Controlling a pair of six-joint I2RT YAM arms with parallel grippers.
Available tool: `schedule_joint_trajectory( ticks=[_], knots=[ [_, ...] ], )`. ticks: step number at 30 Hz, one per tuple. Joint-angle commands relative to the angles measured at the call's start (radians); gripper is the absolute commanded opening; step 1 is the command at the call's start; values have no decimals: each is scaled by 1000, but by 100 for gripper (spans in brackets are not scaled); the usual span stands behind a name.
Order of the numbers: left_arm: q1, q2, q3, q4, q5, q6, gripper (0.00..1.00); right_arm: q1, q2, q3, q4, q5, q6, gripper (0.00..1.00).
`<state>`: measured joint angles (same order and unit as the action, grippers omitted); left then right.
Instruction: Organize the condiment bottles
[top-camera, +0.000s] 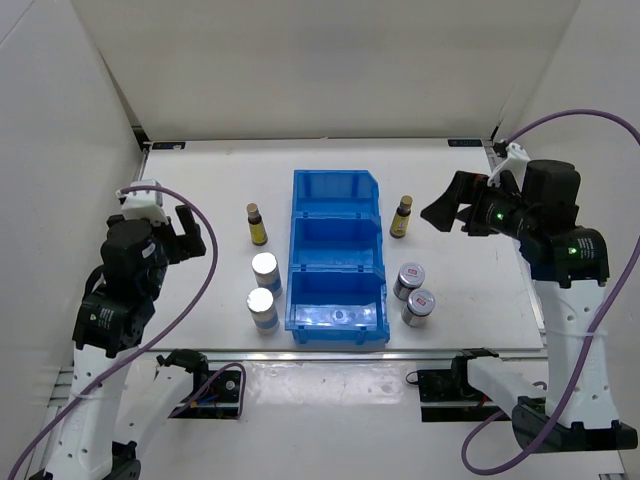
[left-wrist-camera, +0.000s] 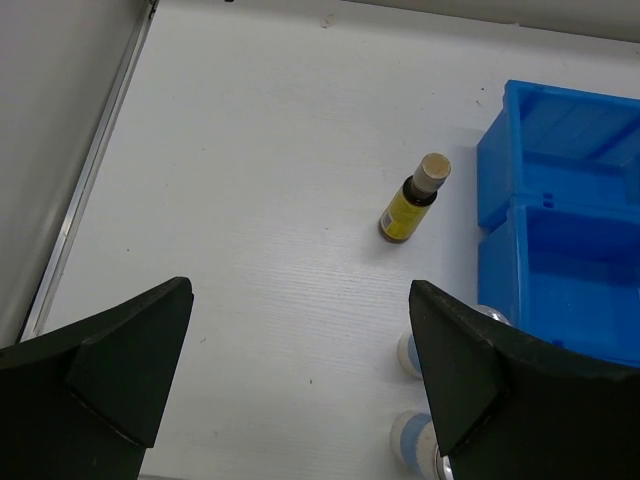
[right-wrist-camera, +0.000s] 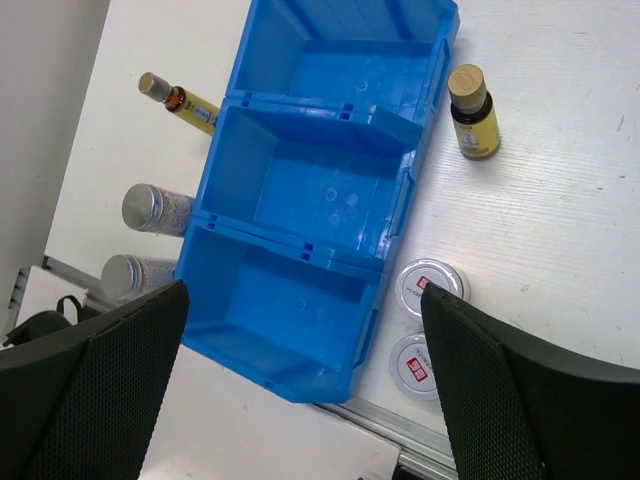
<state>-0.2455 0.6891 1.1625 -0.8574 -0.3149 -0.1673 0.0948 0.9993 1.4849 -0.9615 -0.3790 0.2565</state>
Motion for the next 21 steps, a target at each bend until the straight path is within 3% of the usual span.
schedule_joint_trajectory(
  ticks=[1,6,13,17,21],
  knots=[
    [-5,-7,-14,9,-41,-44,100,5,10,8,9,20,27,100],
    [-5,-16,-104,29,-96,-121,100,14,168,70,18,-38,27,100],
    [-14,-16,-149,50,-124,-155,100,100,387,141,18,199,15,100],
    [-23,-25,-149,50,-115,-155,100,157,510,182,18,336,1,89],
    [-41,-34,-158,60,-133,-155,100,178,626,222,18,417,-8,87]
  ],
)
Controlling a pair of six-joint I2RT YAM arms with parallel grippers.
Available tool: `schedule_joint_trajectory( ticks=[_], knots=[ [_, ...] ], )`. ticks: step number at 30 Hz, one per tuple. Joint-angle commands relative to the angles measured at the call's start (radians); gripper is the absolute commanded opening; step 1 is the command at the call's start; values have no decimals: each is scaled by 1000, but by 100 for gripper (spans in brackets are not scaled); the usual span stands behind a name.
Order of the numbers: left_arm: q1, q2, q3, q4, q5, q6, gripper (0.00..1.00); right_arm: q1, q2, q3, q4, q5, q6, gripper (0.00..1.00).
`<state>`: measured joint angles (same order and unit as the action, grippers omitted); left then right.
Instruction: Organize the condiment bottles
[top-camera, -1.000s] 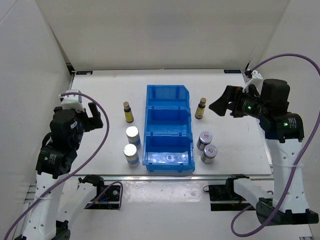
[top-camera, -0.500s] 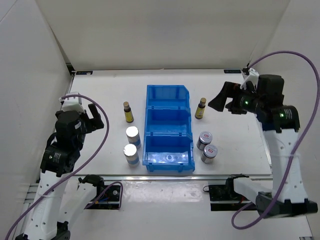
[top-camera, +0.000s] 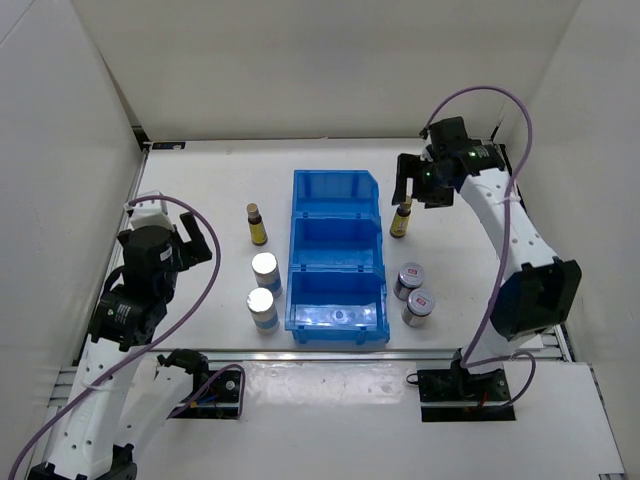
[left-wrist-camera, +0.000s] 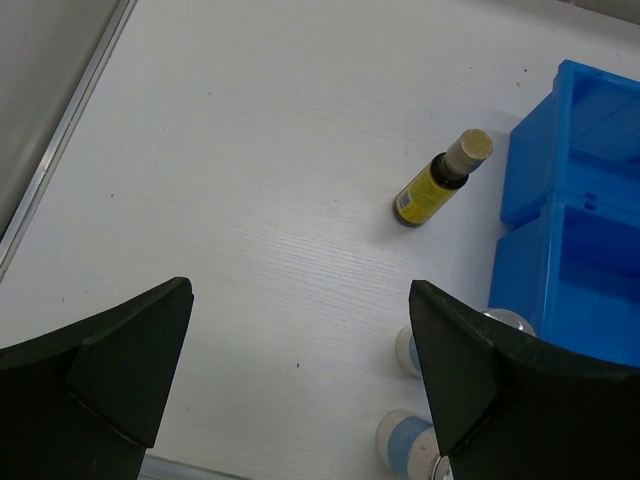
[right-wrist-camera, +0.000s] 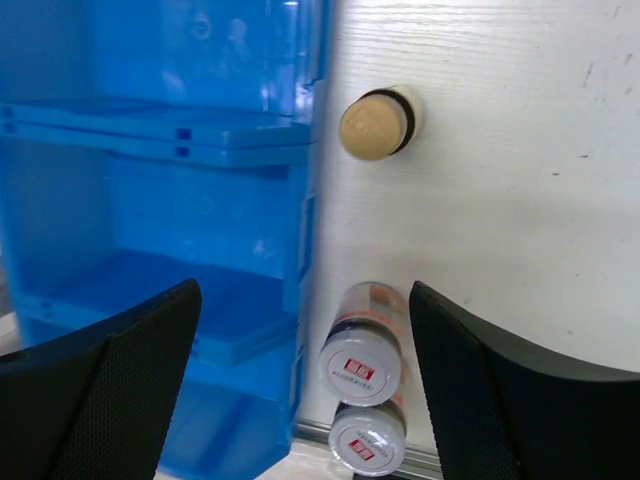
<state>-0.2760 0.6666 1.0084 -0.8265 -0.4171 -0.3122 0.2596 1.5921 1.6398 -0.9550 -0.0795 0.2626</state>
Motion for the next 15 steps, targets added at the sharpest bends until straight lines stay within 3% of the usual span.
schedule_joint_trajectory(
  ticks=[1,15],
  knots=[
    [-11,-12,-4,29,-31,-10,100,13,52,81,25,133,-14,86],
    [-29,-12,-13,47,-49,-1,100,13,316,230,25,207,-33,68]
  ],
)
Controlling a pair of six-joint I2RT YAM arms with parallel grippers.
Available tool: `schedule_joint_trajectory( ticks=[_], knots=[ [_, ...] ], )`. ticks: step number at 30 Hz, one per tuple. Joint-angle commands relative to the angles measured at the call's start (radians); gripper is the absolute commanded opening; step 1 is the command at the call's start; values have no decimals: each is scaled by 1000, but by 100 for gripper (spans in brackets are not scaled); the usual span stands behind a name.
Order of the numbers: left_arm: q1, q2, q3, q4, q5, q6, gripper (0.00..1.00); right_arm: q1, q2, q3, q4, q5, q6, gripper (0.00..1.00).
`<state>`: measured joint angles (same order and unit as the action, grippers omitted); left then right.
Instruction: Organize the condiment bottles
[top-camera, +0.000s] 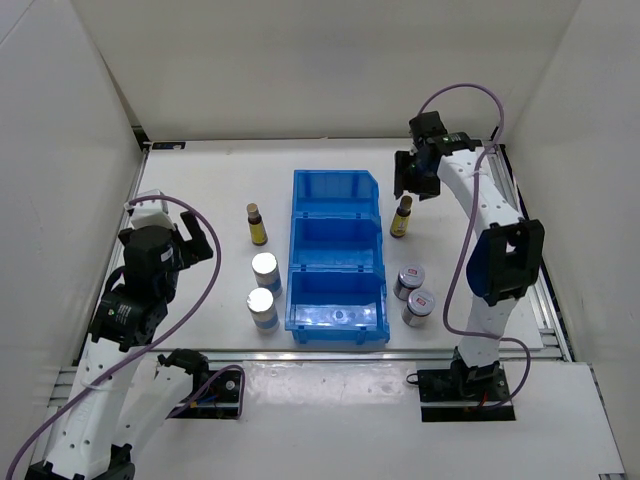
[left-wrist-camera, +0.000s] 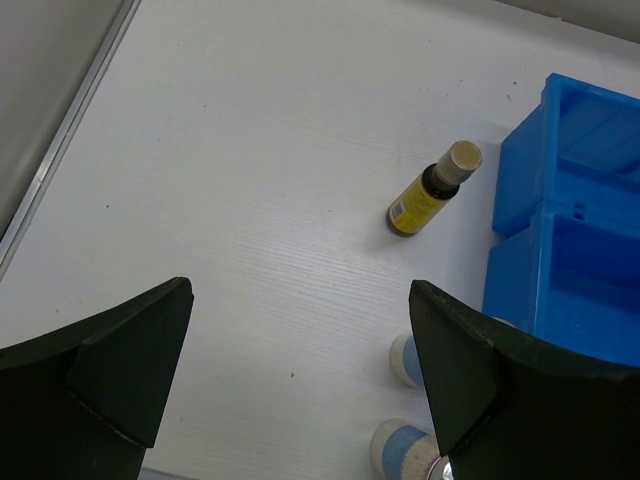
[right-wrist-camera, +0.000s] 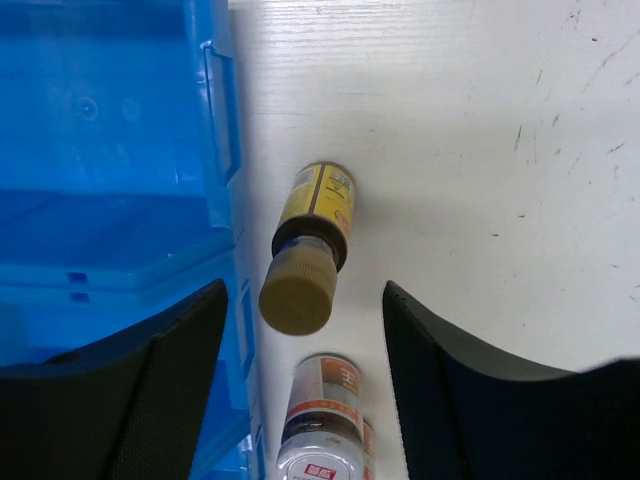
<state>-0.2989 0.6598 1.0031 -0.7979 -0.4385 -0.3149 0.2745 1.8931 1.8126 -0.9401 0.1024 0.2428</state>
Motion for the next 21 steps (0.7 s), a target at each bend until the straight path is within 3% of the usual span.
schedule_joint_trajectory(
  ticks=[1,6,21],
  knots=[
    [-6,-5,-8,19,-28,2,100,-1,33,68,11,25,-13,64],
    [-6,-5,-17,28,-28,2,100,-1,60,77,11,3,-13,53],
    [-16,-14,-17,28,-28,11,100,-1,31,21,11,14,-13,36]
  ],
)
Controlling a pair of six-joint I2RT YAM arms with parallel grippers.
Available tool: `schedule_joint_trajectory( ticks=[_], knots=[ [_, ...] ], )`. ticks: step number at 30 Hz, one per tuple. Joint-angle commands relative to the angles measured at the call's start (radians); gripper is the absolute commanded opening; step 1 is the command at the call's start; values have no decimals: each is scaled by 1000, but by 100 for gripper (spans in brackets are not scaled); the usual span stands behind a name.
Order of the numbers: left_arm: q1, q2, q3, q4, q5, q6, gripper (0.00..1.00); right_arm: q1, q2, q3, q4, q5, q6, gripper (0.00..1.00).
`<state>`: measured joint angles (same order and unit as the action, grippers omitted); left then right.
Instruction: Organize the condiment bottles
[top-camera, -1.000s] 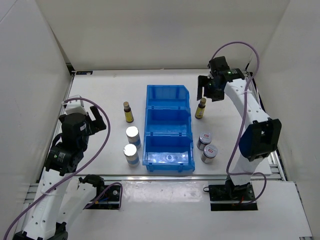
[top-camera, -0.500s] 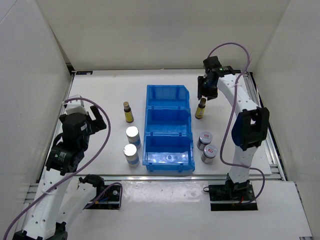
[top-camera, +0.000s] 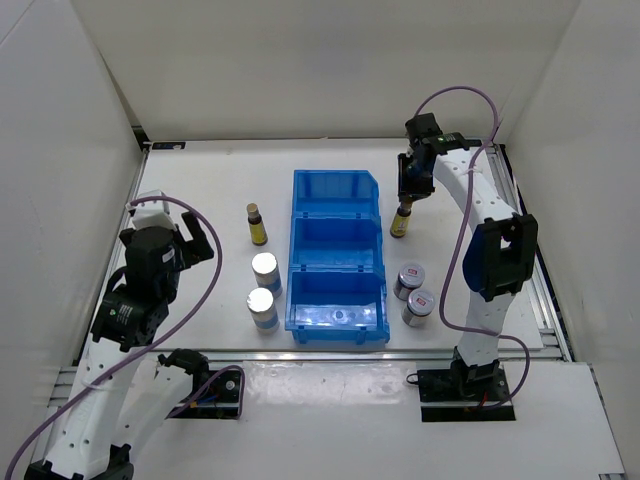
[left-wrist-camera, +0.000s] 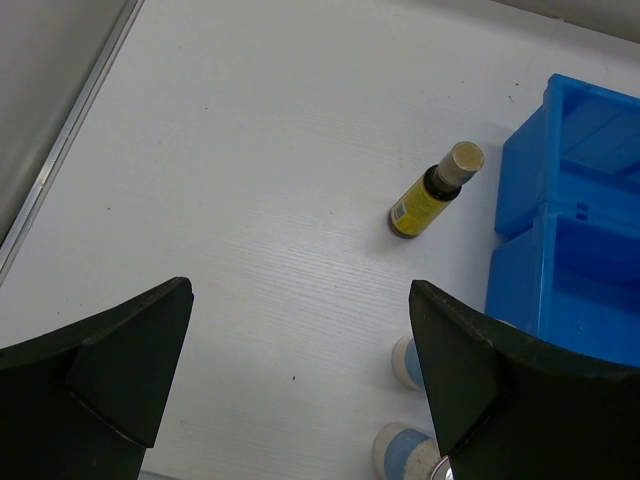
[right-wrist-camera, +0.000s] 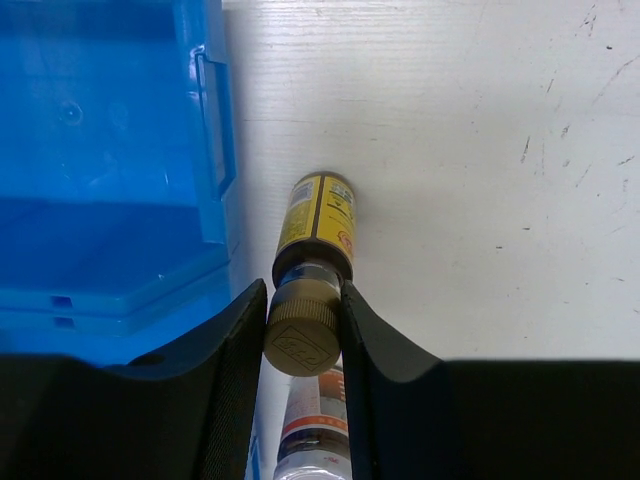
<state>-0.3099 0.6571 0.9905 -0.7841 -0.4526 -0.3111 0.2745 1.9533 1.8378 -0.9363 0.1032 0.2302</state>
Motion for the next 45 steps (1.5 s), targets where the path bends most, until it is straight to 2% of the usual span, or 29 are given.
schedule_joint_trajectory(
  ticks=[1,6,8,15,28,35,45],
  knots=[
    [-5,-11,-4,14,-14,7,100,-1,-30,-5,7,13,0,35],
    [-5,-11,-13,14,-14,7,100,-1,-50,-5,7,23,0,27],
    [-5,-20,-13,14,-14,7,100,-1,-59,-5,7,32,0,27],
    [-5,-20,-13,14,-14,7,100,-1,-57,106,-44,32,0,18],
    [-5,-20,-13,14,-14,7,100,8,1,305,-110,13,0,13],
    [-5,-20,-13,14,-14,7,100,77,102,543,-194,23,-9,13],
    [-5,-30,-13,14,-14,7,100,184,202,629,-183,23,9,13]
  ],
)
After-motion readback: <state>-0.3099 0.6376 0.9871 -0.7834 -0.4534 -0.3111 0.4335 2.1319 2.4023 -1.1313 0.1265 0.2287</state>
